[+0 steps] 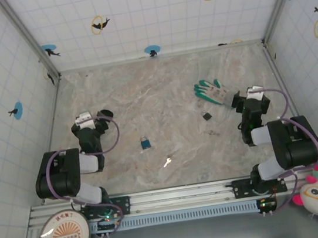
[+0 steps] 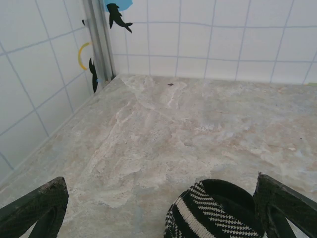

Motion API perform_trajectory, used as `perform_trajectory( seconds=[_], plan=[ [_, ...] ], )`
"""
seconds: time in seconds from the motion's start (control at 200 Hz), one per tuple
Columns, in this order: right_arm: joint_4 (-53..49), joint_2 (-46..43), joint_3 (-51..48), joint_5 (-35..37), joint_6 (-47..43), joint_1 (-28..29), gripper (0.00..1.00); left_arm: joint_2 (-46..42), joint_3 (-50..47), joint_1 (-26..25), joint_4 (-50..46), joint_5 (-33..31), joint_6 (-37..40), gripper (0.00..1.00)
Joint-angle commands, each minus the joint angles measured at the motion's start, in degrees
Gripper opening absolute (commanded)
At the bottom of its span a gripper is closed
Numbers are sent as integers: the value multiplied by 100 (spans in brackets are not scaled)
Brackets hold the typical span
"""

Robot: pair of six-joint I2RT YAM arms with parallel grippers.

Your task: Unlock with the key

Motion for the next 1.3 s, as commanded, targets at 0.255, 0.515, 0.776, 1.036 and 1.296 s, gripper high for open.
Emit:
perform_trajectory(
  seconds=[0.255, 0.515, 0.776, 1.036, 1.296],
  plan=[
    [27, -61, 194, -41, -6, -25, 100, -47, 56, 26, 85, 73, 43, 98],
    [30, -64, 194, -38, 0, -25, 100, -50, 56, 23, 87, 73, 45, 98],
    [31, -65, 194, -47, 1, -28, 100, -48, 52, 24, 87, 72, 44, 98],
    [31, -66, 194, -47, 2, -35, 100, -45, 56, 27, 85, 77, 32, 98],
    [-1243, -811, 570, -133, -81, -16, 100, -556, 712, 17, -1489, -63, -17, 98]
  ],
)
